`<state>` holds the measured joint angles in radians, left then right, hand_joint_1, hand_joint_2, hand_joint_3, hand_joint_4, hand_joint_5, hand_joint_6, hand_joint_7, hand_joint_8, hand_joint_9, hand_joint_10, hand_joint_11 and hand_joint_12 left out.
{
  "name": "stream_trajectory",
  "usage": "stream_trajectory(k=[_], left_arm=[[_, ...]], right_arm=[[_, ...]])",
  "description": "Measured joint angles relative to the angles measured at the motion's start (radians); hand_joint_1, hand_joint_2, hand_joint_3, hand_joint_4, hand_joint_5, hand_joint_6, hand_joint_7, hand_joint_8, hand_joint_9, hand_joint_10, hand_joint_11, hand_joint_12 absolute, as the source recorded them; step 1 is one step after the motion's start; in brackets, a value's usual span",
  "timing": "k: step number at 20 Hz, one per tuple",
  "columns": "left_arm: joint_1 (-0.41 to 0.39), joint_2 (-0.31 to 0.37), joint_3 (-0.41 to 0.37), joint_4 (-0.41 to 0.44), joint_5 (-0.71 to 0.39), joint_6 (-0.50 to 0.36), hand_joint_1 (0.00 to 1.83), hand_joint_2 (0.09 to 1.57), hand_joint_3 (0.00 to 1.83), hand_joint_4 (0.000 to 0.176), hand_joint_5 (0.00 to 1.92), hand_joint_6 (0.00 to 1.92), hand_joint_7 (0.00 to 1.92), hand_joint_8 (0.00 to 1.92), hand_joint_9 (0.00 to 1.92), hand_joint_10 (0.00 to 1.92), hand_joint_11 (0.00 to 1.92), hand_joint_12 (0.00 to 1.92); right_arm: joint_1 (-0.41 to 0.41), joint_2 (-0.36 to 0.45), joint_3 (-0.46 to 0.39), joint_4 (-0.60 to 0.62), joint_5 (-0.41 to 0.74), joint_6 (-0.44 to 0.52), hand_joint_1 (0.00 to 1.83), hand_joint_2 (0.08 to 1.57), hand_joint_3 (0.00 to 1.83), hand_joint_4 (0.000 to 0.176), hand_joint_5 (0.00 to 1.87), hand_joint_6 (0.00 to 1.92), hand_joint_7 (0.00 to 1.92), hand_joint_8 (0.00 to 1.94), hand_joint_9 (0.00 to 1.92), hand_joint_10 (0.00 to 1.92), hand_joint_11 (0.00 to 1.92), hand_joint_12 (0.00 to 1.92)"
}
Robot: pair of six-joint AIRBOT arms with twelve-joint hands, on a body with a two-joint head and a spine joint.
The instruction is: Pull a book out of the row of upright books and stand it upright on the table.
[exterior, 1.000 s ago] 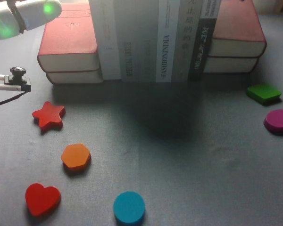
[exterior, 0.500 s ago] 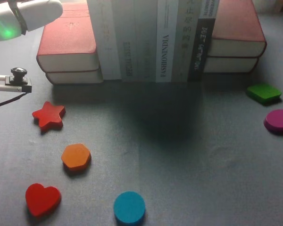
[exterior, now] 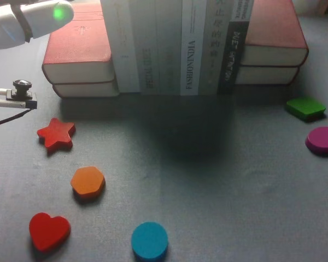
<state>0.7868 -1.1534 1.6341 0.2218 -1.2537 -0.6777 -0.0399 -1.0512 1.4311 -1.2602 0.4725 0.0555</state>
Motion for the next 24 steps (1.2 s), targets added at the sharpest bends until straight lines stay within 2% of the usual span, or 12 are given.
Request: stream_trajectory(k=[1,4,6,7,8,10,15,18,19,21,23,24], left_arm=[[-0.003,0.0,0.0,0.002,-0.004,-0.001,1.05,1.23,0.03,0.0,0.31,0.98,0.08,1.16,0.15,1.4,0.0,1.79],[-0.006,0.0,0.0,0.002,-0.004,-0.001,1.06,1.21,0.02,0.0,0.29,1.05,0.08,1.13,0.16,1.37,0.0,1.78],[-0.007,0.0,0.0,0.002,-0.003,-0.001,1.08,1.21,0.02,0.0,0.27,1.08,0.09,1.13,0.14,1.36,0.0,1.73],[-0.009,0.0,0.0,0.002,-0.003,-0.001,1.09,1.22,0.03,0.0,0.26,1.08,0.09,1.14,0.14,1.38,0.0,1.75],[-0.009,0.0,0.0,0.003,-0.004,-0.001,1.11,1.23,0.03,0.0,0.26,1.1,0.09,1.17,0.13,1.41,0.0,1.79],[-0.009,0.0,0.0,0.004,-0.003,-0.001,1.09,1.22,0.02,0.0,0.23,1.16,0.08,1.23,0.14,1.43,0.0,1.82],[-0.011,0.0,0.0,0.006,-0.005,-0.001,1.09,1.23,0.02,0.0,0.21,1.13,0.11,1.17,0.17,1.4,0.0,1.82],[-0.012,0.0,-0.002,0.007,-0.005,0.0,1.18,1.22,0.02,0.0,0.27,1.0,0.14,1.17,0.14,1.42,0.0,1.76],[-0.012,0.0,-0.002,0.006,-0.007,-0.001,1.16,1.21,0.01,0.0,0.28,0.99,0.14,1.15,0.15,1.41,0.0,1.76],[-0.012,0.0,-0.002,0.008,-0.013,0.0,1.14,1.21,0.01,0.0,0.28,1.0,0.15,1.09,0.17,1.37,0.0,1.73],[-0.012,-0.002,-0.003,0.007,-0.014,-0.001,1.13,1.22,0.02,0.0,0.26,1.02,0.14,1.09,0.14,1.4,0.0,1.73],[-0.012,-0.002,-0.004,0.006,-0.014,-0.001,1.11,1.24,0.02,0.0,0.25,1.02,0.13,1.09,0.14,1.4,0.0,1.7]], right_arm=[[0.0,-0.009,0.005,-0.012,-0.005,-0.001,0.37,1.17,0.0,0.019,0.68,0.0,0.0,0.0,0.0,0.0,0.0,0.0],[0.0,-0.027,0.022,0.012,-0.006,0.0,0.39,1.21,0.01,0.058,0.7,0.01,0.0,0.0,0.0,0.0,0.0,0.0],[0.0,-0.029,0.028,0.01,-0.007,0.0,0.41,1.21,0.01,0.015,0.68,0.0,0.0,0.0,0.0,0.0,0.0,0.0],[0.0,-0.03,0.03,0.011,-0.011,0.0,0.39,1.19,0.0,0.037,0.67,0.0,0.0,0.0,0.0,0.0,0.0,0.0],[0.0,-0.03,0.03,0.012,-0.011,-0.001,0.43,1.19,0.0,0.028,0.66,0.0,0.0,0.0,0.0,0.0,0.0,0.0],[0.0,-0.03,0.03,0.02,-0.015,-0.007,0.42,1.2,0.0,0.092,0.69,0.01,0.0,0.0,0.0,0.0,0.0,0.0],[-0.004,-0.054,0.045,0.048,-0.028,-0.037,0.31,1.15,0.0,0.098,0.67,0.0,0.0,0.0,0.0,0.0,0.0,0.0],[-0.058,-0.077,0.07,0.144,-0.025,-0.092,0.36,1.17,0.0,0.053,0.68,0.01,0.0,0.0,0.0,0.0,0.0,0.0],[-0.07,-0.084,0.074,0.153,-0.033,-0.102,0.38,1.15,0.0,0.075,0.68,0.01,0.0,0.0,0.0,0.0,0.0,0.0],[-0.099,-0.088,0.084,0.205,-0.037,-0.119,0.4,1.18,0.0,0.082,0.68,0.01,0.0,0.0,0.0,0.0,0.0,0.0],[-0.11,-0.092,0.096,0.229,-0.034,-0.121,0.43,1.19,0.01,0.014,0.71,0.01,0.0,0.0,0.0,0.0,0.0,0.0],[-0.119,-0.092,0.098,0.239,-0.032,-0.123,0.41,1.2,0.01,0.026,0.69,0.0,0.0,0.0,0.0,0.0,0.0,0.0]])
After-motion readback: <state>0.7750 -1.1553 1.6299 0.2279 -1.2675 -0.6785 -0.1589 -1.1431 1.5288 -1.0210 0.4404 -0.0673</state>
